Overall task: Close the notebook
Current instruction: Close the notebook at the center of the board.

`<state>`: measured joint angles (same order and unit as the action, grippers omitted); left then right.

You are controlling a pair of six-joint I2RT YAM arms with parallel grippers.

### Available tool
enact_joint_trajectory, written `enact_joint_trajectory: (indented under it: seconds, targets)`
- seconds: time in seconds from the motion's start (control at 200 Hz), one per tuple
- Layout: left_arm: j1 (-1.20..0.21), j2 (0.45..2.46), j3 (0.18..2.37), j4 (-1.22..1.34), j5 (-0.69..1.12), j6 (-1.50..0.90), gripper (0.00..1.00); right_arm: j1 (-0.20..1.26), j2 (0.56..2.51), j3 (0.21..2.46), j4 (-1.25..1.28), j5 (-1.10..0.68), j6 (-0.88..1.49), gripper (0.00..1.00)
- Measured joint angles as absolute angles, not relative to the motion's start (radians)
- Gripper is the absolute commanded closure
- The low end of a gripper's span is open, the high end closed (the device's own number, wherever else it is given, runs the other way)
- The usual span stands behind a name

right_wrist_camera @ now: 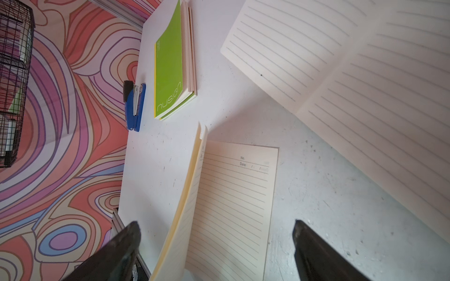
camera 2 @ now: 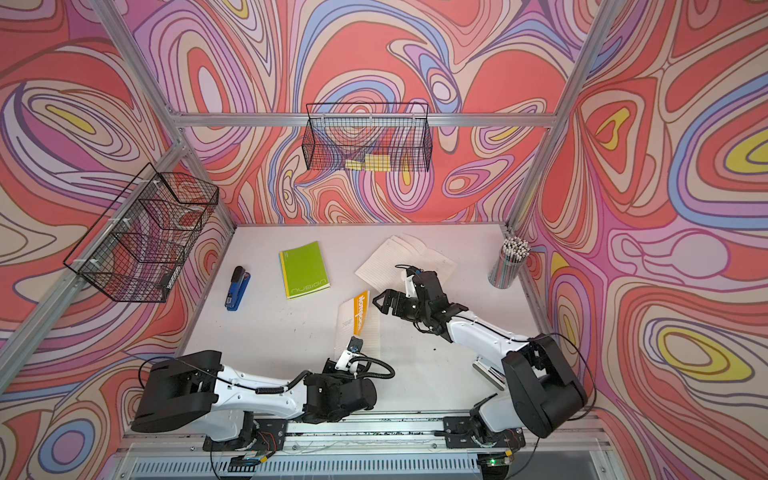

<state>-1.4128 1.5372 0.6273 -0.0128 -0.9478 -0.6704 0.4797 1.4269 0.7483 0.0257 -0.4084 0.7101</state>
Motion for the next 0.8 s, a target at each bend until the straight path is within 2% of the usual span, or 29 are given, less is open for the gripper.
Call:
enact_joint_trajectory:
  seconds: [0.381,0.801]
  targets:
    - [-1.4,1.676,0.735,0.046,-0.744,-0.481,1.0,0.479,1.429,0.753,0.025,-0.431,0.711,0.02]
    - [-1.358,1.709,0.768,0.046,-0.616,-0.43,1.0,0.479,1.455,0.752,0.08,-0.468,0.737,0.02]
